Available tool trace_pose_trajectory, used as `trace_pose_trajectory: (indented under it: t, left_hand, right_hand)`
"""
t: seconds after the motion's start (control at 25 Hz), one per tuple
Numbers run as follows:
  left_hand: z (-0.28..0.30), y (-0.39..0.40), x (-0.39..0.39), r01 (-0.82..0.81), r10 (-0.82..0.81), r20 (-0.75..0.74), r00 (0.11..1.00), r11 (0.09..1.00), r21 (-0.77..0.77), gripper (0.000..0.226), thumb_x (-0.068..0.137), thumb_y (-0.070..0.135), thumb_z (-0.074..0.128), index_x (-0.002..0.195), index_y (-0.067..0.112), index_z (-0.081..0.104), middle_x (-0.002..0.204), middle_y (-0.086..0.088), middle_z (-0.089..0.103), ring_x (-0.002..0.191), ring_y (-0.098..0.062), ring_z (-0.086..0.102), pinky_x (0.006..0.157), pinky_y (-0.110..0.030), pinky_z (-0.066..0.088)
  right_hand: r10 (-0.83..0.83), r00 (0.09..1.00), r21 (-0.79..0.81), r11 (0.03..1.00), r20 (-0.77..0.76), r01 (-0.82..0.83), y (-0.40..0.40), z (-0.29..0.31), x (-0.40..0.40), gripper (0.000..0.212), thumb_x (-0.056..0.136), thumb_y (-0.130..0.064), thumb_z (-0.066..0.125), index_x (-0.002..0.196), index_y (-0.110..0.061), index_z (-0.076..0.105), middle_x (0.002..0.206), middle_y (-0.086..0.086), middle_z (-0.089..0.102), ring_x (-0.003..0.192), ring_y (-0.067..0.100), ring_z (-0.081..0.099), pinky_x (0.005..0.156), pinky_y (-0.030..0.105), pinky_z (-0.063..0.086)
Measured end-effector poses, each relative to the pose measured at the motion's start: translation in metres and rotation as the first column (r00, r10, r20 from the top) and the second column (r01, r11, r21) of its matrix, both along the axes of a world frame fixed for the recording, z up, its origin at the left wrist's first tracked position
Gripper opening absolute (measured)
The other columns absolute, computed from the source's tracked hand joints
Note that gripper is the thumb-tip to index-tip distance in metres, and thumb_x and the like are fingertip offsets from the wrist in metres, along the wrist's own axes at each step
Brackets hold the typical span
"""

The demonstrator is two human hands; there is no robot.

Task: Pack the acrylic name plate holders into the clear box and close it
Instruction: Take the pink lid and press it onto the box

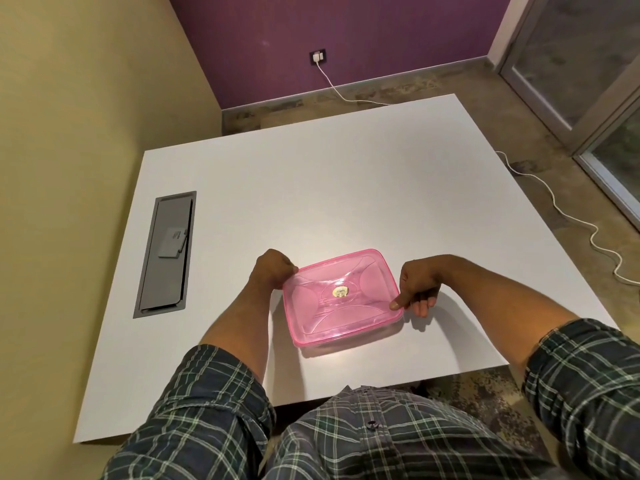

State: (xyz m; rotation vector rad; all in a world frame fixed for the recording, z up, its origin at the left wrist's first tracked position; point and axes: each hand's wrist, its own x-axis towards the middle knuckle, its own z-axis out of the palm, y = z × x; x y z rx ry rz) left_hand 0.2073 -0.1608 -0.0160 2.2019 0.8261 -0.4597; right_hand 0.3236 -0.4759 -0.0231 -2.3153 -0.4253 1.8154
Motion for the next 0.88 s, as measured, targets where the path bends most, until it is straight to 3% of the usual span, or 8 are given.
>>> trace_pose_trajectory:
  t: [0.08, 0.2, 0.36, 0.48, 0.64, 0.76, 0.88]
  left_hand:
    - [-0.001, 0.001, 0.0, -0.132, 0.132, -0.005, 0.991, 0.991, -0.017, 0.025, 0.082, 0.014, 0.08, 0.07, 0.001, 0.063, 0.066, -0.016, 0.061, 0.068, -0.03, 0.063, 0.081, -0.045, 0.062]
    - [-0.003, 0.002, 0.001, -0.251, 0.251, -0.008, 0.968, 0.964, -0.087, 0.031, 0.077, 0.01, 0.086, 0.067, 0.003, 0.058, 0.059, -0.013, 0.055, 0.059, -0.03, 0.06, 0.081, -0.051, 0.062]
    - [-0.008, 0.006, -0.005, -0.184, 0.189, 0.053, 0.981, 0.979, -0.092, 0.034, 0.078, 0.016, 0.086, 0.063, 0.0, 0.06, 0.065, -0.016, 0.057, 0.071, -0.031, 0.067, 0.084, -0.049, 0.061]
    - [-0.01, 0.011, -0.007, -0.195, 0.208, 0.073, 0.975, 0.969, -0.153, 0.027, 0.076, 0.011, 0.087, 0.069, -0.005, 0.066, 0.066, -0.015, 0.059, 0.064, -0.029, 0.065, 0.079, -0.045, 0.062]
    - [-0.006, 0.023, -0.01, -0.078, 0.08, -0.003, 0.997, 0.955, -0.285, 0.023, 0.078, -0.003, 0.081, 0.098, -0.012, 0.072, 0.081, -0.017, 0.068, 0.075, -0.027, 0.065, 0.075, -0.036, 0.062]
    - [-0.004, 0.024, -0.014, -0.012, -0.019, -0.12, 0.993, 0.967, -0.254, 0.031, 0.077, 0.006, 0.086, 0.101, -0.004, 0.07, 0.075, -0.017, 0.069, 0.06, -0.024, 0.068, 0.059, -0.03, 0.062]
    - [-0.006, 0.021, -0.011, 0.008, -0.035, -0.121, 0.992, 0.976, -0.22, 0.035, 0.076, 0.008, 0.087, 0.101, -0.006, 0.067, 0.071, -0.019, 0.068, 0.056, -0.026, 0.068, 0.059, -0.035, 0.063]
  right_hand:
    - [0.023, 1.0, -0.01, 1.0, -0.009, -0.023, 0.001, -0.002, -0.004, 0.058, 0.063, -0.054, 0.091, 0.088, -0.004, 0.076, 0.083, 0.015, 0.079, 0.074, 0.021, 0.077, 0.055, 0.022, 0.056]
    - [0.031, 0.999, -0.019, 0.999, -0.024, -0.032, 0.002, -0.002, -0.007, 0.055, 0.067, -0.053, 0.09, 0.088, -0.004, 0.075, 0.085, 0.015, 0.079, 0.073, 0.02, 0.077, 0.056, 0.023, 0.057]
    - [0.021, 0.999, -0.019, 1.0, -0.037, -0.022, 0.002, 0.001, -0.007, 0.051, 0.07, -0.05, 0.089, 0.086, -0.004, 0.075, 0.083, 0.015, 0.079, 0.076, 0.022, 0.076, 0.059, 0.023, 0.058]
    - [0.022, 0.998, -0.018, 1.0, -0.056, -0.023, 0.003, 0.001, -0.007, 0.05, 0.068, -0.049, 0.09, 0.087, -0.004, 0.075, 0.087, 0.017, 0.078, 0.078, 0.022, 0.076, 0.06, 0.023, 0.058]
    - [0.051, 0.996, -0.016, 0.999, -0.074, -0.052, 0.004, 0.001, -0.004, 0.057, 0.065, -0.05, 0.091, 0.092, -0.003, 0.075, 0.093, 0.019, 0.078, 0.083, 0.023, 0.077, 0.061, 0.023, 0.058]
    - [0.082, 0.993, -0.035, 0.996, -0.08, -0.085, 0.005, -0.001, -0.004, 0.053, 0.061, -0.051, 0.093, 0.083, -0.006, 0.076, 0.086, 0.017, 0.079, 0.077, 0.022, 0.077, 0.058, 0.023, 0.057]
    - [0.11, 0.993, -0.035, 0.993, -0.036, -0.111, 0.004, -0.006, -0.007, 0.051, 0.057, -0.054, 0.094, 0.074, -0.01, 0.075, 0.083, 0.015, 0.079, 0.07, 0.02, 0.076, 0.052, 0.021, 0.054]
